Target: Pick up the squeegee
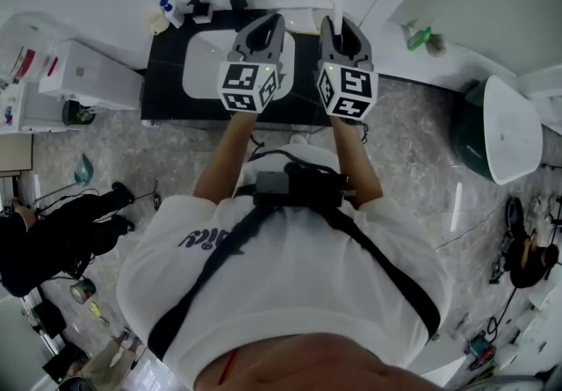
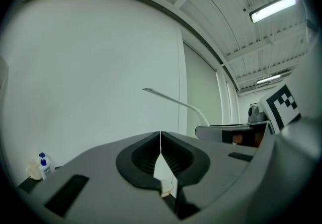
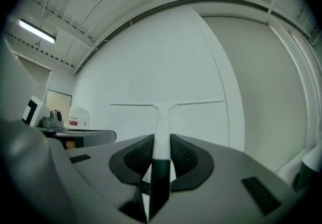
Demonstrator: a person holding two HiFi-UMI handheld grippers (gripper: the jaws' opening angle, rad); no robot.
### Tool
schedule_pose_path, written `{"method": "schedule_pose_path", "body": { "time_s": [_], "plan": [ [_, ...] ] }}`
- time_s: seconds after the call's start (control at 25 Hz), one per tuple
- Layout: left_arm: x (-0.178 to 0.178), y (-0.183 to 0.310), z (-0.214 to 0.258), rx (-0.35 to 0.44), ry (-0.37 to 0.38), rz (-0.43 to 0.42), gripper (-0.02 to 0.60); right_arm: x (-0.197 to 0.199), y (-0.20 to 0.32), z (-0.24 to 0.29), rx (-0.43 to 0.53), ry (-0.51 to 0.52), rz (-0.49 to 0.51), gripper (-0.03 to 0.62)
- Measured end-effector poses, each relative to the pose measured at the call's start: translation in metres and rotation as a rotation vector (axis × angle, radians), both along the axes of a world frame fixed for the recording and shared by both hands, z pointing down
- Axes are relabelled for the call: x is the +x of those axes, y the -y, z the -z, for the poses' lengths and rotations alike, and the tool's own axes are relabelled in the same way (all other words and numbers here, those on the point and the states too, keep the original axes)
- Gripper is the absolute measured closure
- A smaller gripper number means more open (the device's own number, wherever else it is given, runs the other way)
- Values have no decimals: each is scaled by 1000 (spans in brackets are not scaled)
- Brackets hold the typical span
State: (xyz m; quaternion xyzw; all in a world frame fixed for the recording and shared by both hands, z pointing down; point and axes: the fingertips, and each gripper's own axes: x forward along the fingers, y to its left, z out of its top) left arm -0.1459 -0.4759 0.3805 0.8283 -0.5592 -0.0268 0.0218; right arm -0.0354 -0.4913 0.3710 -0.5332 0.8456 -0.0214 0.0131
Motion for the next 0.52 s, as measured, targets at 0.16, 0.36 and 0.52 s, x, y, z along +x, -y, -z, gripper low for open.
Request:
{"method": "schedule_pose_path", "body": {
  "time_s": [0.16,0.36,0.52],
  "plan": [
    [8,-1,3,15,-14,-29,569,4,2,0,8,-3,-20,500],
    [15,-3,5,22,-14,-58,569,6,3,5,21,0,-37,500],
    [21,-7,7,28,-32,-80,571,11,2,8,25,0,-51,500]
  ]
}}
